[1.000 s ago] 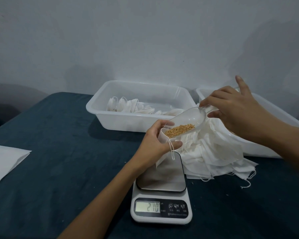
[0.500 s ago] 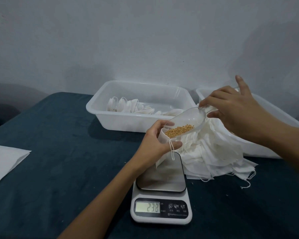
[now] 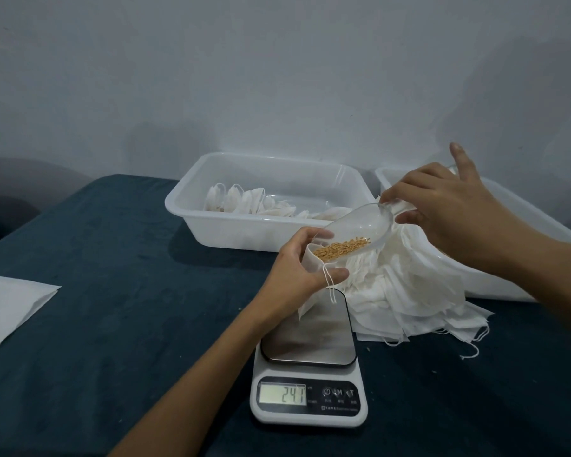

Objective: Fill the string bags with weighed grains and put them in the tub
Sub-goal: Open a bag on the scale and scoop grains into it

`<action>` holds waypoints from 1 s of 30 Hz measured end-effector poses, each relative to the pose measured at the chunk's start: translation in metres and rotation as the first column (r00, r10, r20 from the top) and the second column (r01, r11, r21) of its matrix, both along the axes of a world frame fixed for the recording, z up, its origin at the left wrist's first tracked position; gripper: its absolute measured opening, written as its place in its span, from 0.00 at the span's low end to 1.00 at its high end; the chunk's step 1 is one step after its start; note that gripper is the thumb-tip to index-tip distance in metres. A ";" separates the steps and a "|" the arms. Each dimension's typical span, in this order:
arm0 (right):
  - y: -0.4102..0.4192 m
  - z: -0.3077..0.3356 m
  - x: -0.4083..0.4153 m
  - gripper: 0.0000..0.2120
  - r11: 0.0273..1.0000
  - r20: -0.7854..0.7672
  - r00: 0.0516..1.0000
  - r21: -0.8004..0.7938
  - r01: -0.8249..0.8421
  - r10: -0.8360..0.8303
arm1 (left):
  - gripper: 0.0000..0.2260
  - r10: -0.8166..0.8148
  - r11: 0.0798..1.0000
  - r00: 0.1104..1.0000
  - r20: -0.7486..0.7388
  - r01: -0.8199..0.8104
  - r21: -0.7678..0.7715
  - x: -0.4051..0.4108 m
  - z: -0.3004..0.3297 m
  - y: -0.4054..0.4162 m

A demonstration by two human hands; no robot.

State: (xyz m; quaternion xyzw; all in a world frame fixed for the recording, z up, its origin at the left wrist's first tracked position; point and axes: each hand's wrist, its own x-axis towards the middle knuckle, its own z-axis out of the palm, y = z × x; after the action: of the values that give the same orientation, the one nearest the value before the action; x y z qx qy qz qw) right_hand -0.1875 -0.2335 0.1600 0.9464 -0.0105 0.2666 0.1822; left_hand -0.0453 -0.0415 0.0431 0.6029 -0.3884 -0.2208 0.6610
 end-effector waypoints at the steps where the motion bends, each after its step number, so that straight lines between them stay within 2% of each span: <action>1: 0.000 0.000 0.000 0.15 1.000 0.000 1.000 0.000 -0.001 0.001 | 0.23 0.002 1.000 1.000 0.002 -0.002 0.003 0.000 0.000 0.000; 22: 0.000 0.000 -0.001 0.14 0.997 -0.035 0.997 0.020 0.069 -0.068 | 0.23 0.024 1.000 1.000 0.011 -0.024 0.014 0.000 0.000 0.000; 26: -0.004 -0.004 -0.004 0.14 0.985 -0.102 0.990 0.133 0.109 -0.095 | 0.23 0.013 1.000 1.000 0.012 -0.013 0.008 -0.001 0.002 0.001; 30: -0.017 -0.012 -0.006 0.13 0.938 -0.165 0.982 0.315 0.144 -0.095 | 0.21 0.045 0.998 0.999 0.004 -0.045 0.037 -0.002 0.002 0.001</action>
State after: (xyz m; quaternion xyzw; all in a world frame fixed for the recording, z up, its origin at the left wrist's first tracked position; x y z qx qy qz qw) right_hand -0.1933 -0.2506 0.1477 0.9781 -0.0985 0.1789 0.0394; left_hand -0.0476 -0.0403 0.0450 0.6240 -0.3716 -0.2122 0.6538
